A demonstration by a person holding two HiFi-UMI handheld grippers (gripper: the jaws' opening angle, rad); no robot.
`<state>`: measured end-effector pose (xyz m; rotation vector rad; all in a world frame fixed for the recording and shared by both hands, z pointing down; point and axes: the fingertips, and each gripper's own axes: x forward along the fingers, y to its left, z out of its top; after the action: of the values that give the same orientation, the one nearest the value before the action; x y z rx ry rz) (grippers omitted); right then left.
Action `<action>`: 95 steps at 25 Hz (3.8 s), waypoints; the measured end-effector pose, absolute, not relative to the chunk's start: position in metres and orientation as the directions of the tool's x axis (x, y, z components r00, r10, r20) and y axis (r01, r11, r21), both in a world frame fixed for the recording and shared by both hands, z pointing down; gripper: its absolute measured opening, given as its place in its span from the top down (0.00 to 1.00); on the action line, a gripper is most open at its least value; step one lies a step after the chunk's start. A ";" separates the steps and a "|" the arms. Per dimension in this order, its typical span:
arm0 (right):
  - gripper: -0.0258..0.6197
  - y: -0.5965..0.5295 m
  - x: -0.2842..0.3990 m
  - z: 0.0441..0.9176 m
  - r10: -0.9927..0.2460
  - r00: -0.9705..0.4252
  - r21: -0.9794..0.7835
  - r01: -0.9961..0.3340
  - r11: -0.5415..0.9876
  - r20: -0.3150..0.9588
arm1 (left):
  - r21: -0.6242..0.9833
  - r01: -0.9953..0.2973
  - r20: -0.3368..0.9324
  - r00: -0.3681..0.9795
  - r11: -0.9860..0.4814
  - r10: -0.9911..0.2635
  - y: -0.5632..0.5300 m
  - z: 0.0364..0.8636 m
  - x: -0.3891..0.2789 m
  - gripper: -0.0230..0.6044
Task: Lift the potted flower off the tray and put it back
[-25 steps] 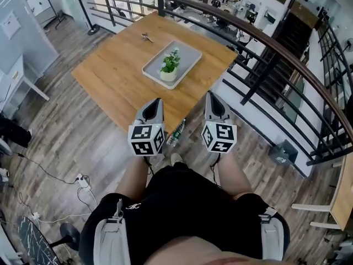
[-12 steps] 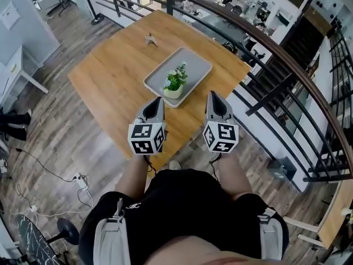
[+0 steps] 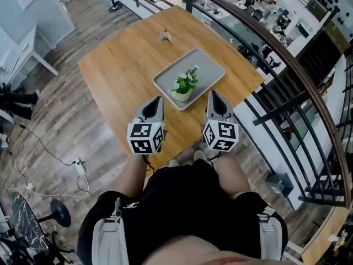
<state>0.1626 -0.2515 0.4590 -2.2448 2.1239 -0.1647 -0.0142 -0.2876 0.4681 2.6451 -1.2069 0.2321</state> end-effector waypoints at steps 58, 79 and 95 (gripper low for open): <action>0.06 -0.428 0.124 0.729 -0.664 -0.528 0.023 -0.773 0.634 0.529 | 0.029 -0.991 0.371 -0.109 0.129 -0.922 -0.214 0.496 -0.106 0.94; 0.06 -0.440 0.107 0.707 -0.699 -0.471 -0.018 -0.835 0.549 0.538 | 0.047 -0.995 0.333 -0.069 0.090 -0.940 -0.228 0.487 -0.129 0.94; 0.06 -0.422 0.134 0.508 -0.874 -0.386 0.019 -0.912 0.409 0.296 | 0.131 -0.984 0.265 0.153 -0.121 -0.952 -0.289 0.473 -0.088 0.94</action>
<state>0.1337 -0.4220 0.5085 -1.8488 2.8468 -0.2523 -0.0885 -0.2894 0.4728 2.1593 -1.8755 0.1665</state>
